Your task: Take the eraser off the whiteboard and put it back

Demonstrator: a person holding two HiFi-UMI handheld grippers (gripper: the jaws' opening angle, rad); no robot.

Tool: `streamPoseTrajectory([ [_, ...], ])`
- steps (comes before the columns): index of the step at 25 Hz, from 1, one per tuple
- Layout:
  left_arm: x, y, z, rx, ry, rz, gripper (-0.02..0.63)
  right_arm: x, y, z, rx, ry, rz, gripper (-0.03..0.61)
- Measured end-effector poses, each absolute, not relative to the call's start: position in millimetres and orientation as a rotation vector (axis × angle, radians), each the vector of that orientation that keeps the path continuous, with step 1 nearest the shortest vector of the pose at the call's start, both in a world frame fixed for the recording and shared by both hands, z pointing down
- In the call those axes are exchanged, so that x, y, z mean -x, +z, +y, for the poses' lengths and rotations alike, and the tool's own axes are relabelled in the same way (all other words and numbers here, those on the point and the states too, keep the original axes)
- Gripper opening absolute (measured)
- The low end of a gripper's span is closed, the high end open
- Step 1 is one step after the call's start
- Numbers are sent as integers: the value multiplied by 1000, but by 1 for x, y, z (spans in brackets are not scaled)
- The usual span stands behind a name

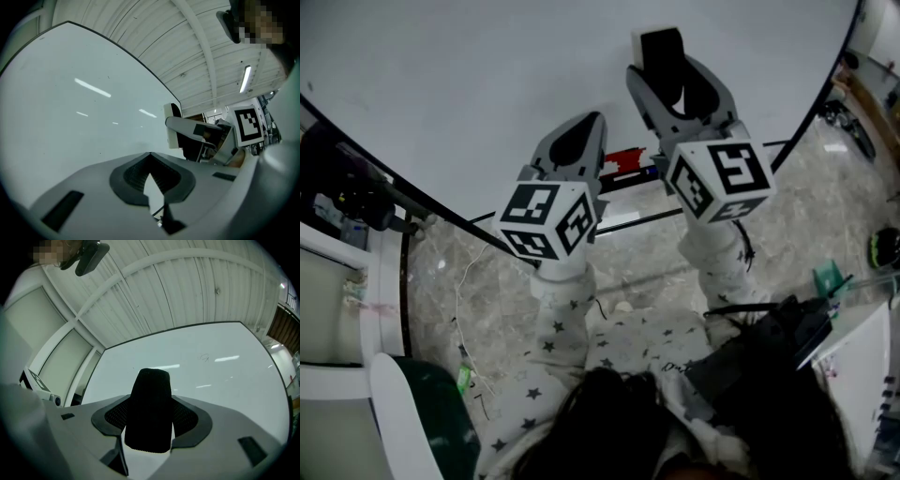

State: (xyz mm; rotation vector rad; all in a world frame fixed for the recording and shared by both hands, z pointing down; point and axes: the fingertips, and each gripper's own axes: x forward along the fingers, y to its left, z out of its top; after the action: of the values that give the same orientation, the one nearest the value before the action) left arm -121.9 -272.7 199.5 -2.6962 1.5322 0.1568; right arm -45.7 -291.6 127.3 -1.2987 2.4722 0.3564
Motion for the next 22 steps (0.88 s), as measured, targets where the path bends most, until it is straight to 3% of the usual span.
streamPoseTrajectory([
  [22,122,202,-277,2697,148,1540,2,47,131,-295,1287,340,2490,261],
])
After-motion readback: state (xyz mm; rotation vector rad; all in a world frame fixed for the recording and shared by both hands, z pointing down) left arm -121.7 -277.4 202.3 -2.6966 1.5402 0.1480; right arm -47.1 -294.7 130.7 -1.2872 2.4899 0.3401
